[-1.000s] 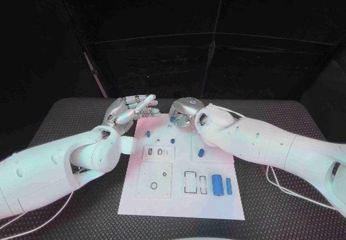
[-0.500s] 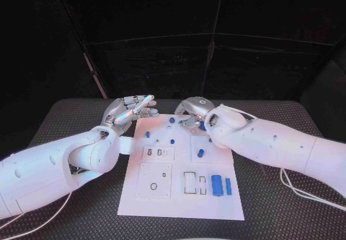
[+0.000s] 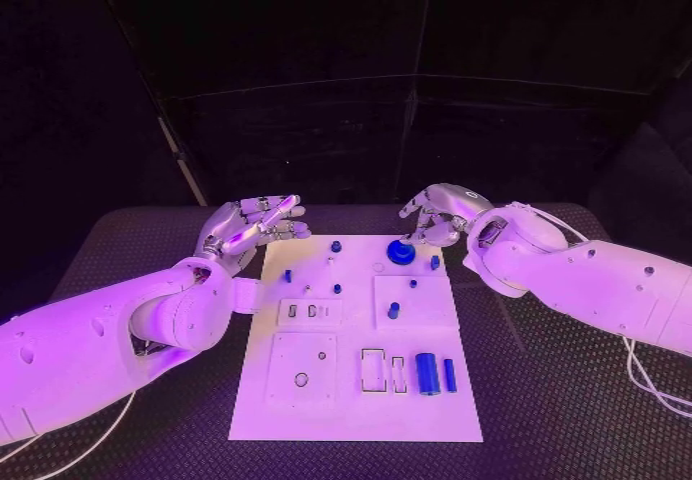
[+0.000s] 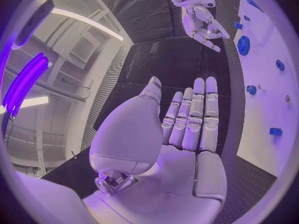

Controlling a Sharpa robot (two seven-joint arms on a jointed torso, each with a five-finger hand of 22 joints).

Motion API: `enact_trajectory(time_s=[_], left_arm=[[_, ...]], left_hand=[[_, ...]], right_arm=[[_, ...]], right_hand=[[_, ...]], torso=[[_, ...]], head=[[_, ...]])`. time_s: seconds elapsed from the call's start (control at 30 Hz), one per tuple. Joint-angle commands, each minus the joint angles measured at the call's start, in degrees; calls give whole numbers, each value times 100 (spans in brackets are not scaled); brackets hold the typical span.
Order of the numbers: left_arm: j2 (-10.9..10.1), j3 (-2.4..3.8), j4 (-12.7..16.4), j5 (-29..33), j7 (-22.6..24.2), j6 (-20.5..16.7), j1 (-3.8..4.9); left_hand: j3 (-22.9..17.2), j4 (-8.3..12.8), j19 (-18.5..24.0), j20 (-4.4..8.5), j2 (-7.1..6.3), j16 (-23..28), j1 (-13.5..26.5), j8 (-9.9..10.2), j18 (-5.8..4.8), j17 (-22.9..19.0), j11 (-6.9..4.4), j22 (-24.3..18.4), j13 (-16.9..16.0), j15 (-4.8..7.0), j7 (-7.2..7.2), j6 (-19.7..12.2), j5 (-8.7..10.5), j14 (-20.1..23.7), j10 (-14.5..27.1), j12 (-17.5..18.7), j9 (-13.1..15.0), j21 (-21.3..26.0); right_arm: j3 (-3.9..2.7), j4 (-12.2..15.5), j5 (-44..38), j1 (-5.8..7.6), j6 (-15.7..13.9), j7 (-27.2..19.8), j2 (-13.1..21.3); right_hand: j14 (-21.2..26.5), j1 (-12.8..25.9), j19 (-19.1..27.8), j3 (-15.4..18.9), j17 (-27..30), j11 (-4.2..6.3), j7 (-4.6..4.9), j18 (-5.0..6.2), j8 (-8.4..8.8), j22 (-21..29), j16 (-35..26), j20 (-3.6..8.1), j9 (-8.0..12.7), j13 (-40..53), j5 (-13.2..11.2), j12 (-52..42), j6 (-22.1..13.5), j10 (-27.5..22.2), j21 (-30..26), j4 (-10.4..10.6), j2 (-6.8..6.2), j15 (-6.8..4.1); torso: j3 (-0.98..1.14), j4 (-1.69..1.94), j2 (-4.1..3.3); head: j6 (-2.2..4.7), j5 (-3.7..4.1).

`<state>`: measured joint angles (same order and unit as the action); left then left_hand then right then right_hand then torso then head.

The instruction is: Assemble the parts on the task board

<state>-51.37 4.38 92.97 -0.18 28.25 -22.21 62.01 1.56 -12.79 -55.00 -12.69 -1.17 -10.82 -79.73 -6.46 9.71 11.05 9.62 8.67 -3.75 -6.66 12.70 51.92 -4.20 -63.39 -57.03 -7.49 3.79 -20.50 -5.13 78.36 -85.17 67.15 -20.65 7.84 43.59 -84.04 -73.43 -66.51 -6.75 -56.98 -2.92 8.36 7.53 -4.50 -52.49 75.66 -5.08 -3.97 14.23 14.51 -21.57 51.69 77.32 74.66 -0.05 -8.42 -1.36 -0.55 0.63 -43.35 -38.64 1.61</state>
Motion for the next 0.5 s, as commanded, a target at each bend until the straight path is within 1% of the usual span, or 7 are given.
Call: enact_trajectory(time_s=[0.03, 0.07, 0.1, 0.2, 0.27, 0.33, 0.5], left_arm=[[17, 6, -9, 7, 30, 79, 9], [22, 6, -12, 10, 29, 80, 9], [27, 6, -15, 12, 29, 81, 9], [37, 6, -24, 17, 26, 85, 8], [39, 6, -27, 18, 26, 86, 8], [42, 6, -31, 20, 25, 88, 8], [40, 6, -31, 21, 23, 91, 8]], left_hand=[[-9, 29, -20, -15, 4, 20, -31, 33, 71, 6, 18, -6, 9, -13, 0, 23, 25, -14, -10, 21, -6, 19], [-9, 29, -20, -15, 4, 20, -31, 33, 71, 6, 18, -6, 9, -13, 0, 23, 25, -14, -10, 21, -6, 19], [-9, 29, -20, -15, 4, 20, -31, 33, 71, 6, 18, -6, 9, -13, 0, 23, 25, -14, -10, 21, -6, 19], [-9, 29, -20, -15, 4, 20, -31, 33, 71, 6, 18, -6, 9, -13, 0, 23, 25, -14, -10, 21, -6, 19], [-9, 29, -20, -15, 4, 20, -31, 33, 71, 6, 18, -6, 9, -13, 0, 23, 25, -14, -10, 21, -6, 19], [-9, 29, -20, -15, 4, 20, -31, 33, 71, 6, 18, -6, 9, -13, 0, 23, 25, -14, -10, 21, -6, 19], [-9, 29, -20, -15, 4, 20, -31, 33, 71, 6, 18, -6, 9, -13, 0, 23, 25, -14, -10, 21, -6, 19]], right_arm=[[-7, 13, 336, 9, 434, 373, 18], [-8, 1, 343, 9, 504, 406, 17], [-9, -12, 349, 9, 571, 437, 10], [-10, -62, 359, 8, 743, 522, -38], [-10, -95, 362, 8, 804, 552, -72], [-10, -158, 352, 8, 891, 605, -134], [-10, -263, 289, 7, 1030, 685, -244]], right_hand=[[-168, -225, -90, 435, -306, -19, -13, -51, -56, -116, 178, 6, -5, 511, 32, -534, -55, -126, 55, 441, 3, -2], [-165, -517, -95, 679, -396, -51, -17, -60, -118, -124, 246, -24, -12, 953, 55, -949, -94, -442, 61, 825, -39, -10], [-172, -625, -98, 810, -503, -54, 4, -47, -143, -131, 305, -17, -8, 1216, 57, -1227, -148, -538, 65, 1099, -54, 35], [-219, -817, -115, 956, -846, -70, 46, -59, -206, -161, 474, -49, -5, 1613, 62, -1663, -232, -661, 82, 1552, -113, 45], [-236, -914, -132, 1013, -1000, -73, 57, -55, -245, -189, 550, -50, -6, 1910, 63, -1957, -263, -708, 98, 1689, -130, 76], [-268, -904, -176, 1061, -1223, -85, 71, -72, -283, -257, 653, -66, -6, 2381, 62, -2407, -292, -641, 132, 1683, -112, 79], [-300, -903, -250, 1089, -1476, -96, 79, -93, -352, -374, 773, -80, -7, 2903, 69, -2899, -310, -591, 194, 1680, -88, 92]], torso=[[8, -11, 5], [6, -5, 1], [3, -1, -1], [5, 6, -11], [3, 8, -12], [-7, 10, -8], [-10, 13, -14]], head=[[10, 33], [13, 41], [15, 49], [15, 51], [16, 56], [13, 61], [-1, 58]])
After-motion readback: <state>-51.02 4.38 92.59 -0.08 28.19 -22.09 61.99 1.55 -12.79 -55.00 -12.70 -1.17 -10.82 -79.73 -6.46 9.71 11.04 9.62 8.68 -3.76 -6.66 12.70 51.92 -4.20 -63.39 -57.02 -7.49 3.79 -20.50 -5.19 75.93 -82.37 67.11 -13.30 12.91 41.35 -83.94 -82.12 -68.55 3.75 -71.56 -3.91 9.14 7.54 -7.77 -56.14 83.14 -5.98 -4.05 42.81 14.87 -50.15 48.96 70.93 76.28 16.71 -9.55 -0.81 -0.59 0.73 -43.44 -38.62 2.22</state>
